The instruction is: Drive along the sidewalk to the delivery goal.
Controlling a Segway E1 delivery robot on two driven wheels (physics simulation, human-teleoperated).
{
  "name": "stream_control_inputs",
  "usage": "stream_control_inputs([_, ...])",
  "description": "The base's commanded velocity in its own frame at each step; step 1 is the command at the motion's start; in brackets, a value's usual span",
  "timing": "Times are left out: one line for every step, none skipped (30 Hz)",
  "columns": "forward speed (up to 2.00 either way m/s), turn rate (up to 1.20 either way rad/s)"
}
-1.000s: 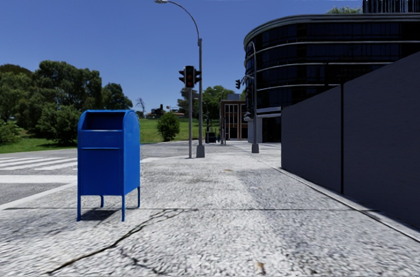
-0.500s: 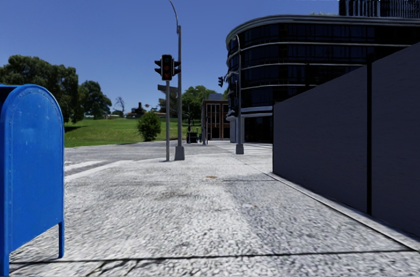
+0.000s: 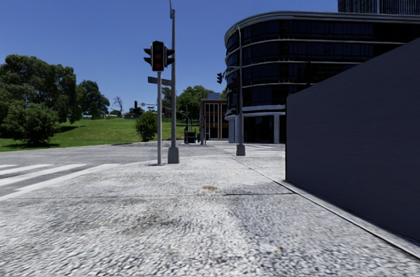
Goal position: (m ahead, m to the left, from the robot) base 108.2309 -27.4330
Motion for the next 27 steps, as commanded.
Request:
stream_control_inputs([2.00, 0.00])
stream_control_inputs([2.00, 0.00])
stream_control_inputs([2.00, 0.00])
stream_control_inputs([2.00, 0.00])
stream_control_inputs([2.00, 0.00])
stream_control_inputs([2.00, 0.00])
stream_control_inputs([2.00, 0.00])
stream_control_inputs([2.00, 0.00])
stream_control_inputs([2.00, 0.00])
stream_control_inputs([2.00, 0.00])
stream_control_inputs([2.00, 0.00])
stream_control_inputs([2.00, 0.00])
stream_control_inputs([2.00, 0.00])
stream_control_inputs([2.00, 0.00])
stream_control_inputs([2.00, 0.00])
stream_control_inputs([2.00, 0.00])
stream_control_inputs([2.00, 0.00])
stream_control_inputs([2.00, 0.00])
stream_control_inputs([2.00, 0.00])
stream_control_inputs([2.00, 0.00])
stream_control_inputs([2.00, 0.00])
stream_control_inputs([2.00, 0.00])
stream_control_inputs([2.00, 0.00])
stream_control_inputs([2.00, 0.00])
stream_control_inputs([2.00, 0.00])
stream_control_inputs([2.00, 0.00])
stream_control_inputs([2.00, 0.00])
